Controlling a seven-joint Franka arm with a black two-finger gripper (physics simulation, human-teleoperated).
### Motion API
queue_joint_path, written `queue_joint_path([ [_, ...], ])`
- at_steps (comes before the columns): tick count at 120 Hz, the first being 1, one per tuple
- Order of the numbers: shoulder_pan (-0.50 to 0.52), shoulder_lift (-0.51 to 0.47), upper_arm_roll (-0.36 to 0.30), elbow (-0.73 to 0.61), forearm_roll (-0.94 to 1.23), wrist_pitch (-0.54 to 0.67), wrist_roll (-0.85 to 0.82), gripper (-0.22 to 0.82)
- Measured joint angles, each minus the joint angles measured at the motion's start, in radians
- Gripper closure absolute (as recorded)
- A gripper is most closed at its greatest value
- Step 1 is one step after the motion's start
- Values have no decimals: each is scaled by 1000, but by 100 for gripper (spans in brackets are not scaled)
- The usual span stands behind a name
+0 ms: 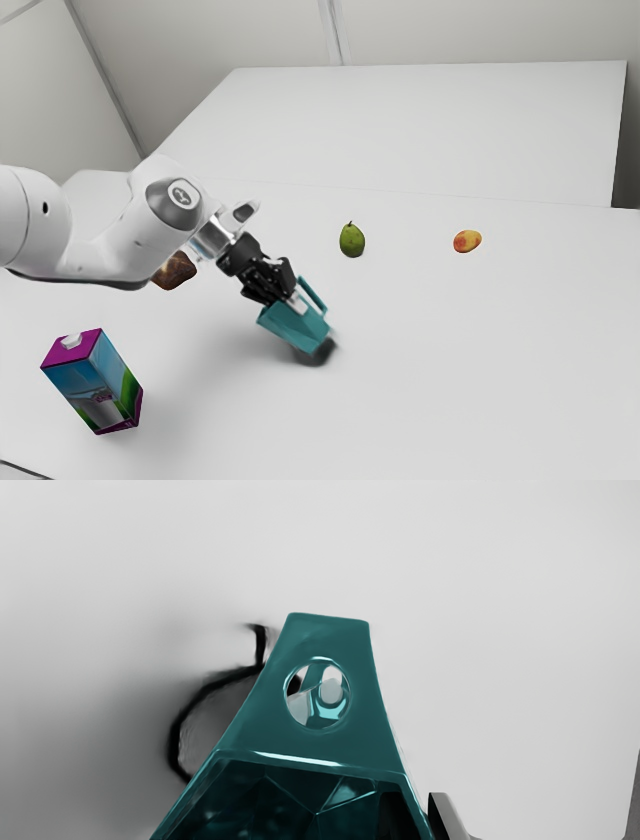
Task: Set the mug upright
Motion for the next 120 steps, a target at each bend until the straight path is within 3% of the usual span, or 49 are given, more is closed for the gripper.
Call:
queue_joint_path([
  [32, -24, -18, 4, 0, 218, 176, -1, 78],
  [53, 88, -34, -113, 4, 371, 228, -7, 78],
  [73, 164, -38, -182, 4, 496, 226, -21, 78],
  [120, 232, -59, -176, -2, 714, 113, -104, 78],
])
